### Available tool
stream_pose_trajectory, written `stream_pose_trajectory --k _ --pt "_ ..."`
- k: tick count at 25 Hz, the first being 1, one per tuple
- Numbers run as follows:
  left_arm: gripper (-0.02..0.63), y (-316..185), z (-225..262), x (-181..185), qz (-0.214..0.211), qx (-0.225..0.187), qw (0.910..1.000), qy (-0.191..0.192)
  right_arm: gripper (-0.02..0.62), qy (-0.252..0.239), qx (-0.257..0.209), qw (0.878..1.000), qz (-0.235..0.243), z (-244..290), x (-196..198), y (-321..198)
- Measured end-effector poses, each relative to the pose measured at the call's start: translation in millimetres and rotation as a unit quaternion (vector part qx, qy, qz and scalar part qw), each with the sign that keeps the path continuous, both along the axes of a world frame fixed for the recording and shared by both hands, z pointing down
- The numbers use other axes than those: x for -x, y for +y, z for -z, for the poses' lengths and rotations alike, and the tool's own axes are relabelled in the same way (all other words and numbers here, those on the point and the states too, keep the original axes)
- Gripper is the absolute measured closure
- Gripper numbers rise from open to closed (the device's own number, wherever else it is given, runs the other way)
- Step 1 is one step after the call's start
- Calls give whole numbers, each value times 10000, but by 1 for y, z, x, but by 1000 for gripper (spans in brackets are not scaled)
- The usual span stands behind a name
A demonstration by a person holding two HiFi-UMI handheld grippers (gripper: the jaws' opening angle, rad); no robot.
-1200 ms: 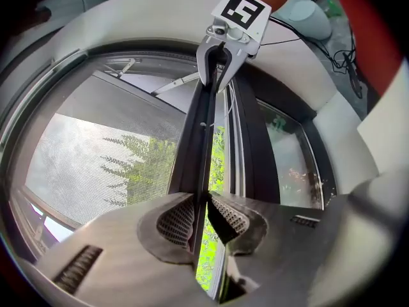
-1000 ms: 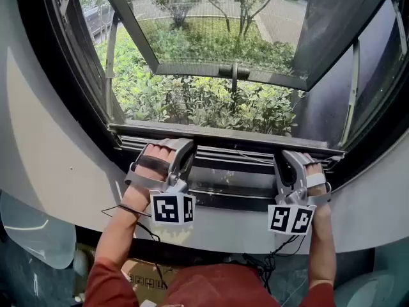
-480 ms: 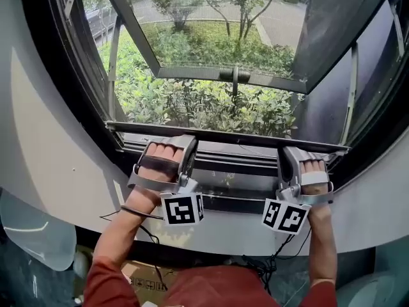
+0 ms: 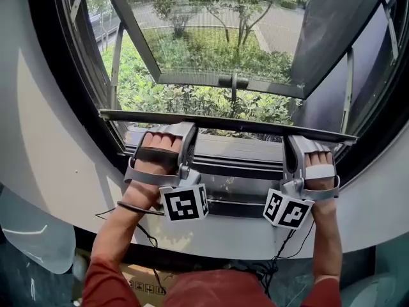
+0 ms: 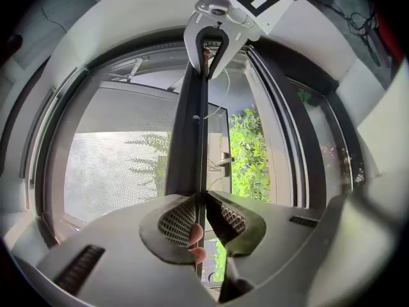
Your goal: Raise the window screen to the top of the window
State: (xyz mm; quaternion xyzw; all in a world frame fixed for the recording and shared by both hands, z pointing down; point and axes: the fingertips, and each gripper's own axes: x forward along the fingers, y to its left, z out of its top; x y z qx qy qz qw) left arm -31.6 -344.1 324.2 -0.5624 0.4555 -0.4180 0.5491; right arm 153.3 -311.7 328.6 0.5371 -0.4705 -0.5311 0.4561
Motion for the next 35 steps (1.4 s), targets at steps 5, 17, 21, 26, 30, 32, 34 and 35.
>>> stream_pose_trajectory --k 5,17,21,26,30,32,34,35 --pt "552 1 31 1 -28 -251 9996 89 538 71 -206 9998 38 31 1 0" --pt "549 -2 104 0 80 -889 9960 -92 537 298 -618 9975 -153 104 0 -3" --pt "549 0 124 1 110 -1095 9938 -152 537 381 -657 9969 -194 118 1 -3" --pt "548 2 143 0 165 -1291 9913 -177 535 451 -806 9955 -207 137 0 -1" --pt "545 -1 178 0 202 -1447 9891 -166 534 479 -855 9949 -241 172 0 -4" --pt "543 -2 191 0 193 -1551 9876 -116 534 524 -923 9939 -282 185 0 -4" --pt "543 -1 196 0 215 -1635 9863 -86 532 581 -1015 9926 -325 190 0 -4" --pt "543 -1 199 0 236 -1678 9855 -83 532 614 -1067 9918 -347 192 0 -4"
